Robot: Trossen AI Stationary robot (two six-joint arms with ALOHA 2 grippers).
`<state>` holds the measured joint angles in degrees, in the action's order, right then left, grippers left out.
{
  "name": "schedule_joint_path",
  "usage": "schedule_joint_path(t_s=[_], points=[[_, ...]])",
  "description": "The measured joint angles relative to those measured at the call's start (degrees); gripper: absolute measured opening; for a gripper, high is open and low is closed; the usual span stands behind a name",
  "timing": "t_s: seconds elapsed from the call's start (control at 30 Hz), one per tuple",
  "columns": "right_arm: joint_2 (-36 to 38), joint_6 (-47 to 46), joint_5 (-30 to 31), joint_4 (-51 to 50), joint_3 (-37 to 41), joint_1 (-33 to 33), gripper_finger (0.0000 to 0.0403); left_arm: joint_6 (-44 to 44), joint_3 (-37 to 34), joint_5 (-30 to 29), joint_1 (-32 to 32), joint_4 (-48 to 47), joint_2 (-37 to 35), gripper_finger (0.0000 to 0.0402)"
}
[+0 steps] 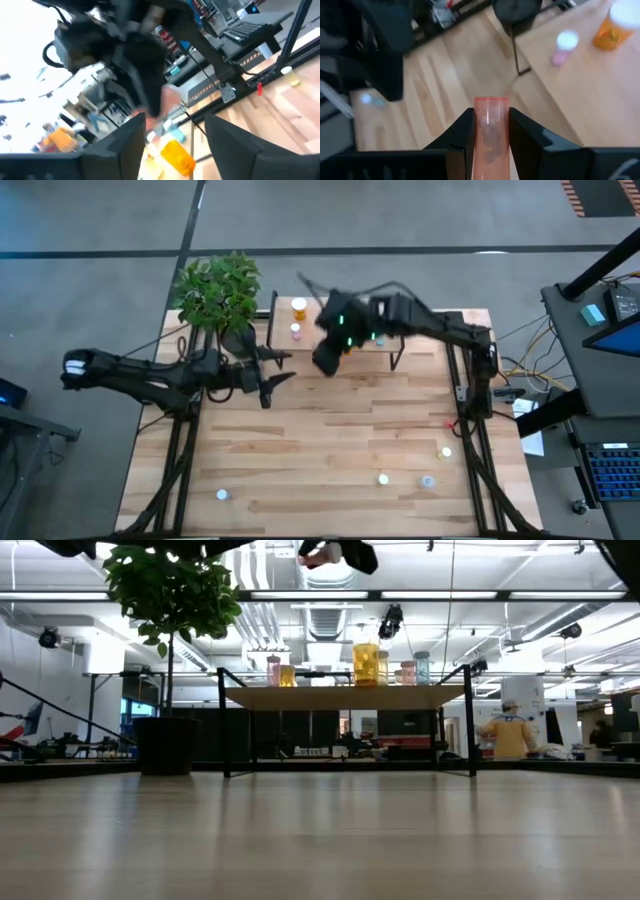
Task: Pick and place medicine bottles onto shelf by color
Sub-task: Put the red pill bottle on the shelf
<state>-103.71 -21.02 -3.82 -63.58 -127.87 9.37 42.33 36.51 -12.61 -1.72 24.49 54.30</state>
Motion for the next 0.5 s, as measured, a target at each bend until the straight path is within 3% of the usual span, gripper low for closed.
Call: schedule_joint_path(t_s=[0.23, 0.33, 0.5], points=[[7.6, -7.3, 8.4, 5.2, 16.9, -8.7, 0.0086, 10.6, 0.1, -10.6, -8.1, 5.2, 5.5, 0.0263], [12.1, -12.8, 8.5, 14.7, 27.0, -11.5, 0.0086, 11.0, 0.1, -10.7, -11.7, 6.0, 8.2, 0.0273], [17.7, -25.1, 8.6, 37.4, 44.2, -13.5, 0.0086, 14.1, 0.1, -10.8, -17.2, 16.8, 17.4, 0.0274]])
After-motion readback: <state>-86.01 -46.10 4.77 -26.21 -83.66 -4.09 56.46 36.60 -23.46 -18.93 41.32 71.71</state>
